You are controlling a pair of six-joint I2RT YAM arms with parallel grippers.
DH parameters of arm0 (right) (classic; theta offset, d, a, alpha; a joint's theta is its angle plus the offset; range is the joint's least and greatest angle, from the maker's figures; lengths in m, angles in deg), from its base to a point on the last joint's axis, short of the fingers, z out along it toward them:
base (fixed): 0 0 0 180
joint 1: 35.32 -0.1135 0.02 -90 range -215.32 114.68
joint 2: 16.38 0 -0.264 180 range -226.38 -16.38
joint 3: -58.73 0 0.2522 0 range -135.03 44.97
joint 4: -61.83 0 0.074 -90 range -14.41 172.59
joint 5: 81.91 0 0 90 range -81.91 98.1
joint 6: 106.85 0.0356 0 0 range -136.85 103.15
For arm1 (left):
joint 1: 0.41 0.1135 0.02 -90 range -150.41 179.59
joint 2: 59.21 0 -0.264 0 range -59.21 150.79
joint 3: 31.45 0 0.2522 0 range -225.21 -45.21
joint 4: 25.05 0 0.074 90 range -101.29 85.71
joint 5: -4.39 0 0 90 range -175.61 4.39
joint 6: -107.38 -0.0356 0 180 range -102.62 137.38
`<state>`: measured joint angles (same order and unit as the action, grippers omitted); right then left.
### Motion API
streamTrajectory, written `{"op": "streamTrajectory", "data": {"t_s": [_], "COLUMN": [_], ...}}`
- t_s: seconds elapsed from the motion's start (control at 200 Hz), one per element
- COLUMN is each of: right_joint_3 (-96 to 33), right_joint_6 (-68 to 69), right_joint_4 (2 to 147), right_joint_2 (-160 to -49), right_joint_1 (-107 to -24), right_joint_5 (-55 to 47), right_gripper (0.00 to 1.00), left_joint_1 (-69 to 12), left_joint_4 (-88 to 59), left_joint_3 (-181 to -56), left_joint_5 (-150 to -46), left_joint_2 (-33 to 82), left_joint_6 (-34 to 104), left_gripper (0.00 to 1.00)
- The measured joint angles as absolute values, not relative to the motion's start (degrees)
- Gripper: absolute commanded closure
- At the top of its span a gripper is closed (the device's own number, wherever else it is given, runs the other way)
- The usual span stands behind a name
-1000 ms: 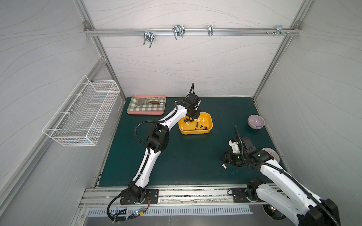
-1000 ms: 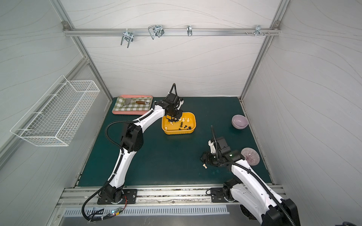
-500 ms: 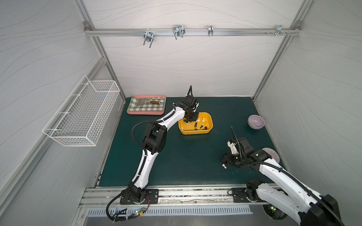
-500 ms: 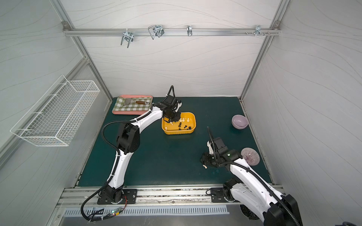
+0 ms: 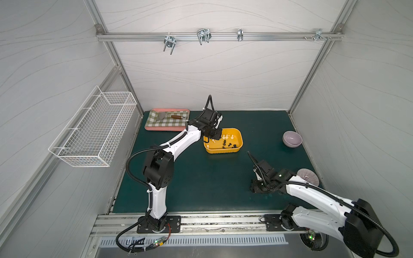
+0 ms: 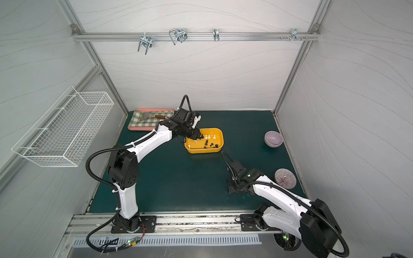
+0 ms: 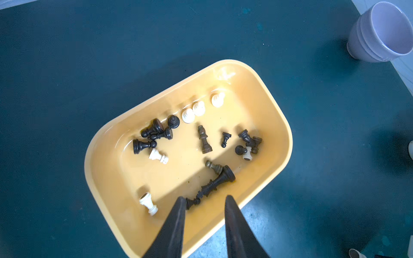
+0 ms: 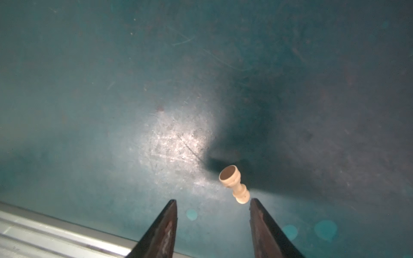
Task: Put the chess pieces into the storage box
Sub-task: Pick up the chess piece at the center of the board.
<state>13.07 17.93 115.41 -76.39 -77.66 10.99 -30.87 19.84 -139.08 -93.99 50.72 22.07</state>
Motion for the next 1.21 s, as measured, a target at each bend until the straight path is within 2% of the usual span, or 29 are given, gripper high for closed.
{"op": "streamTrajectory", "data": {"t_s": [0.56,1.205], "right_joint_3": [17.94,17.94], "right_joint_6": [19.33,19.11], "right_joint_4": [109.35,106.42], "right_joint_2": [-76.22,-78.77], "right_joint_1": [-77.73,-77.75], "right_joint_5": [11.71,9.29], "right_gripper": [0.45,0.53], "left_joint_1": [-30.87,-30.87], "left_joint_4": [17.24,16.63], "left_joint_3": [-129.02,-125.53], "left_joint_5": [-94.08,-94.73], "left_joint_2": [42.89,41.34], "left_joint_6": [25.09,28.28], "left_gripper": [0.68,0.68]}}
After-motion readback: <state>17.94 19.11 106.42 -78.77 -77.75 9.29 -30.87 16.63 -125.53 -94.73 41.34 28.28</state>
